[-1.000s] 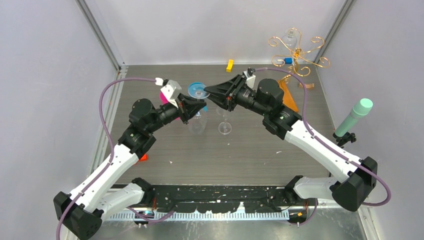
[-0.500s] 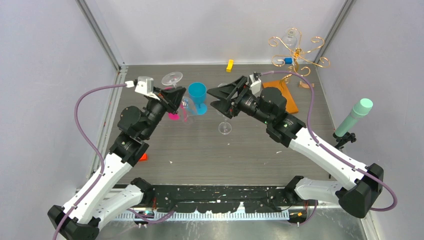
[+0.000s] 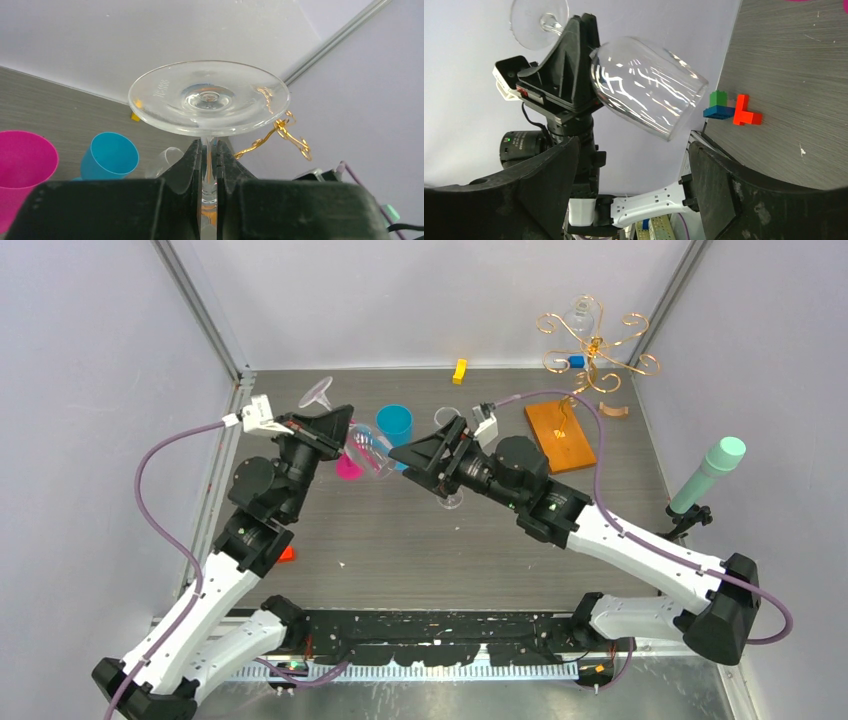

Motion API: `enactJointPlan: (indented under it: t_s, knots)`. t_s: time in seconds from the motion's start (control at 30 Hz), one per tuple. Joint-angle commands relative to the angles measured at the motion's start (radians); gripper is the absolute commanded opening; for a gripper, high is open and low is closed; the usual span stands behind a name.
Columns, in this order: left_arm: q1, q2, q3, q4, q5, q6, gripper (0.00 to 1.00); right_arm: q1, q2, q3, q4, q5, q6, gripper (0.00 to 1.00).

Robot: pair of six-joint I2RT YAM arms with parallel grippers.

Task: Take the wine glass off the wine glass rack

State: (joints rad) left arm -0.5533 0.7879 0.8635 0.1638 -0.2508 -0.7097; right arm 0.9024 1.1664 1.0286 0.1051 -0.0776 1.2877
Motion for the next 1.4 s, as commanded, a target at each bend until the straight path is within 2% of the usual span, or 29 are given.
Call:
enactJointPlan:
  t_s: [0.0,0.27,0.73,0.8,0.97,1.03,1.27,1.37]
  knots:
    - [0.004,-0.041,0.051,0.058,-0.085,-0.102,0.0,0.035,0.004,-0.035,0.155,0.056,-0.047,0.85]
    - [0.004,-0.099,0.023,0.056,-0.127,-0.225,0.0,0.056,0.003,-0.088,0.351,0.037,-0.068,0.86]
    - [0.004,-0.112,0.019,0.04,-0.119,-0.409,0.0,0.069,-0.003,-0.116,0.504,0.058,-0.092,0.85]
    - [0.004,-0.111,0.017,0.036,-0.117,-0.435,0.0,0.069,0.002,-0.117,0.534,0.054,-0.093,0.79]
    - [0.004,-0.11,0.012,0.04,-0.113,-0.447,0.0,0.07,0.037,-0.09,0.563,0.017,-0.089,0.52]
    - [0.005,-0.11,0.009,0.042,-0.113,-0.45,0.0,0.07,0.048,-0.091,0.583,0.01,-0.077,0.46]
    - [0.004,-0.118,0.003,0.029,-0.106,-0.463,0.0,0.072,0.088,-0.082,0.655,0.001,-0.07,0.43]
    - [0.004,-0.128,-0.001,0.023,-0.108,-0.468,0.0,0.072,0.11,-0.055,0.66,-0.006,-0.073,0.33]
